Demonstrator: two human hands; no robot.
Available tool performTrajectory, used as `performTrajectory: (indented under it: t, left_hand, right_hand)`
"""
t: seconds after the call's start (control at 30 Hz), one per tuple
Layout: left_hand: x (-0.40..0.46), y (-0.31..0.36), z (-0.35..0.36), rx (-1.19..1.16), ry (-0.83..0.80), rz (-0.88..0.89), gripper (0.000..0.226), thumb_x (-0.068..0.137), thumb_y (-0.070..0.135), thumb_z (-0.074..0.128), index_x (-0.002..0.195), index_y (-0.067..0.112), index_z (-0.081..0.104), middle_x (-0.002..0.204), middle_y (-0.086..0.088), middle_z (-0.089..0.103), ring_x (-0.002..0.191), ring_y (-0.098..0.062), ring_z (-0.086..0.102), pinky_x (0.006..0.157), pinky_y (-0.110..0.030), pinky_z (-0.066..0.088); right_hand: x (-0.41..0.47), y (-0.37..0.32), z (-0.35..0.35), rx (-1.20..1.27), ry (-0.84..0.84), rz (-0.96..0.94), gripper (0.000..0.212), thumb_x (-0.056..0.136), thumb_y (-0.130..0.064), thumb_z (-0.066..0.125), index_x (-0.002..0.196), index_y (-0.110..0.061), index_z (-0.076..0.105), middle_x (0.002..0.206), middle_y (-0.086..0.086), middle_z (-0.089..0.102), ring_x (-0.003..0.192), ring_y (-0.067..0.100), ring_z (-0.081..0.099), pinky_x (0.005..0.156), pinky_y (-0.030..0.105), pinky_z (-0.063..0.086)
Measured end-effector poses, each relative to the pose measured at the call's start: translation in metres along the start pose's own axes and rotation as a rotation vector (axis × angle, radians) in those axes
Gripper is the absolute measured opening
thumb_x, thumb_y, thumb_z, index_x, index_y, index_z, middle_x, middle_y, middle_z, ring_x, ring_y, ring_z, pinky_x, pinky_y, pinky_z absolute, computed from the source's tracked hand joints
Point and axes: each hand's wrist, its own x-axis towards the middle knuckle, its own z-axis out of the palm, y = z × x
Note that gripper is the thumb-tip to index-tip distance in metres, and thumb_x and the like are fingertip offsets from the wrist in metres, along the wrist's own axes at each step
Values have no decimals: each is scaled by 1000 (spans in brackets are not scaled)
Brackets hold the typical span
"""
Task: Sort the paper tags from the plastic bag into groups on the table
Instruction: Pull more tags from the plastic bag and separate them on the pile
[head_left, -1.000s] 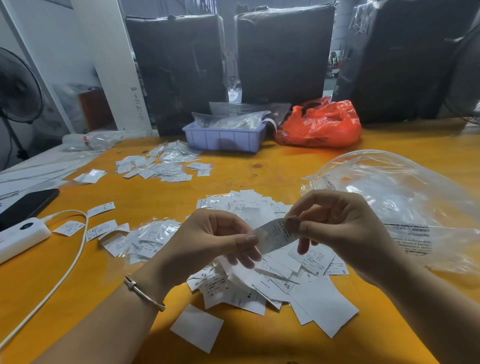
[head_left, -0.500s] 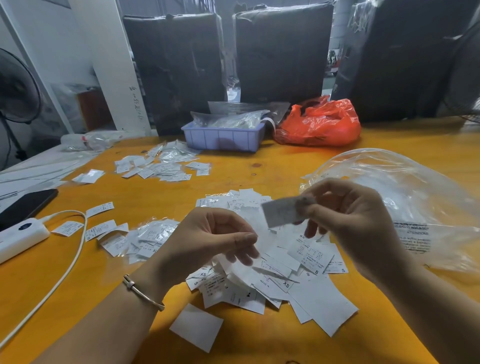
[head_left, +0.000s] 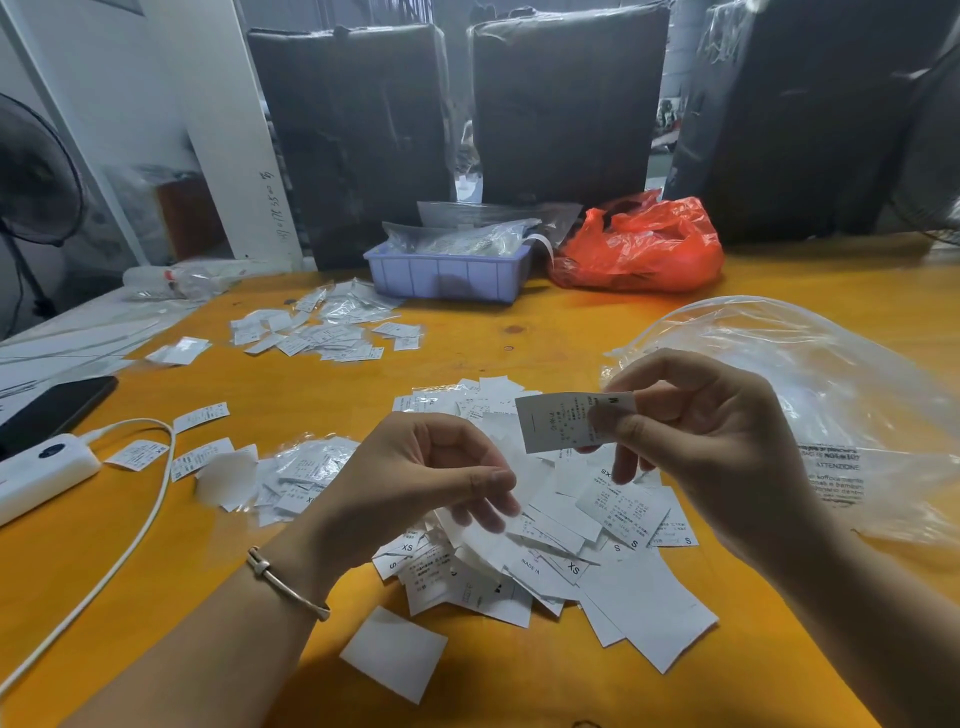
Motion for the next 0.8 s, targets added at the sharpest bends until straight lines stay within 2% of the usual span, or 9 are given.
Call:
performTrajectory:
  t: [0.2,0.37,0.5,0.63,0.8]
  left_hand:
    - [0,0,0,-6,-2,-3,6,82,25,79,83,19,76,82,-12,77,70,-25,74,57,-21,54]
    - [0,1,1,-9,-2,-2,8,80,28,76,84,21,77,82,-11,77,70,-26,75,57,-22,54]
    - [0,0,0,-6,-1,-3,3,84,23,76,84,21,77,82,-12,77,70,-26,75,57,-22,54]
    - [0,0,1,-8,-1,-7,7,82,26,76,84,20,77,82,-12,77,70,-26,75,57,-22,54]
    - [0,-1,1,-7,-10,-20,5,85,21,74,86,17,77,82,-12,77,70,-26,75,57,-21,54]
  right_hand:
    - [0,0,1,-28,-21,0,10,78,-7,70,78,1,63,68,9,73,44,23,58,49,18,44]
    - [-2,4,1,-67,-69,3,8,81,4,69,78,-1,64,67,9,73,45,20,59,49,18,45]
    - [-2,4,0,-94,-120,2,6,81,-1,70,79,-2,65,70,8,74,47,22,61,49,26,50]
    - [-2,4,2,-87,-164,28,8,79,-7,70,78,-2,66,68,8,73,46,20,60,49,27,50]
    - [-1,5,-1,-66,-230,116,6,82,-1,70,79,4,67,66,11,71,48,15,60,48,19,46]
